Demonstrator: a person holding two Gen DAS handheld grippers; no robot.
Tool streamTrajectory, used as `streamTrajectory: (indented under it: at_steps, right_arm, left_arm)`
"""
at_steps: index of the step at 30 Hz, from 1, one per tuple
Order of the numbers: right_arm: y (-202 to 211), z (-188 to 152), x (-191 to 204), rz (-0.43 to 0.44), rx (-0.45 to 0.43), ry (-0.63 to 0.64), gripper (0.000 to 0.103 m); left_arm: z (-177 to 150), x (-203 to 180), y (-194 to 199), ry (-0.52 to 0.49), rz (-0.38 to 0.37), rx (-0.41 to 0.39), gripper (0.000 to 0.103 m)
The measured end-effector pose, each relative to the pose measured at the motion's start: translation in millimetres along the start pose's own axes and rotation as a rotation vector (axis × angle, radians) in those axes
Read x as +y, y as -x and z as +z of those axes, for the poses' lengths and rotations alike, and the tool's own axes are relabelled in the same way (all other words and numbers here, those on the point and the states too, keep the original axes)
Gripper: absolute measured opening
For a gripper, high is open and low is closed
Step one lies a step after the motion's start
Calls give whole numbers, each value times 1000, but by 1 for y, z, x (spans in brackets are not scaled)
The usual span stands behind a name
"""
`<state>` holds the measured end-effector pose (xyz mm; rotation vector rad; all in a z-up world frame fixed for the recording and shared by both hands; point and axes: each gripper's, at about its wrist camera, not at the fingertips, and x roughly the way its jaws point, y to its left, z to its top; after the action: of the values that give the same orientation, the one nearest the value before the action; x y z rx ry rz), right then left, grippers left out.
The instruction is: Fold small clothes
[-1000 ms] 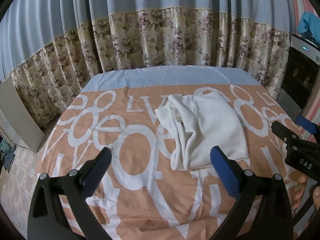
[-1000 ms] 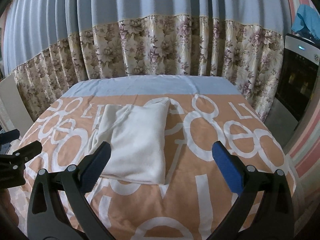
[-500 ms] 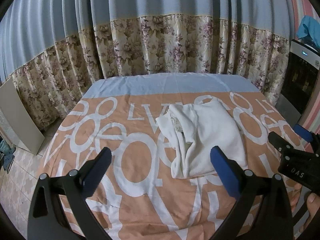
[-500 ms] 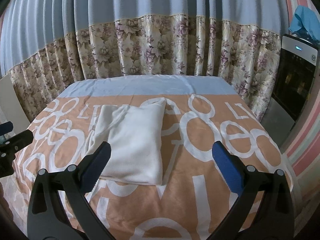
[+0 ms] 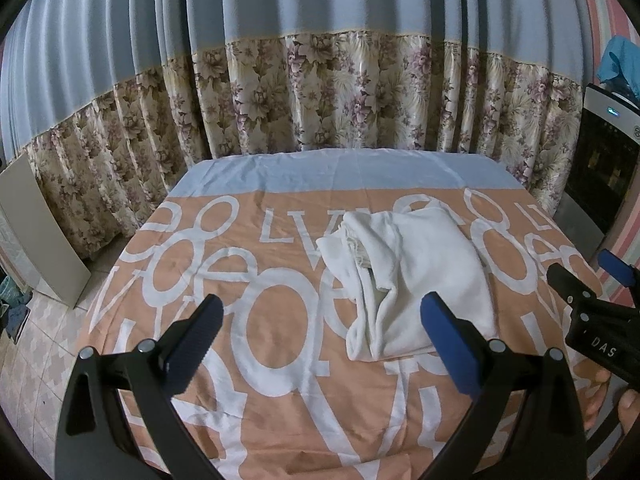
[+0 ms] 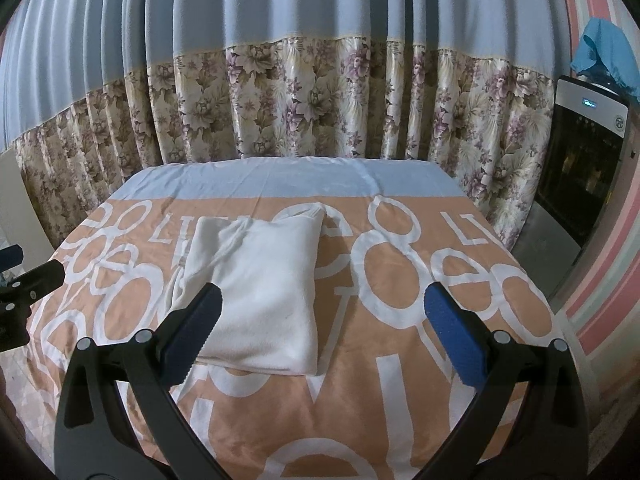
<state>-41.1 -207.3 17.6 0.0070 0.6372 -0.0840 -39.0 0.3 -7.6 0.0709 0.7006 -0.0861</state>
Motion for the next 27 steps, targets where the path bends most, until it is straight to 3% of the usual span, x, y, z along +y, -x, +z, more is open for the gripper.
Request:
streamTrajectory:
  at_steps: [27]
  right_arm:
    - [9,9,-2,-6,-19,10,100]
  left_arm:
    - [7,1,4,-5,-10,-6,99]
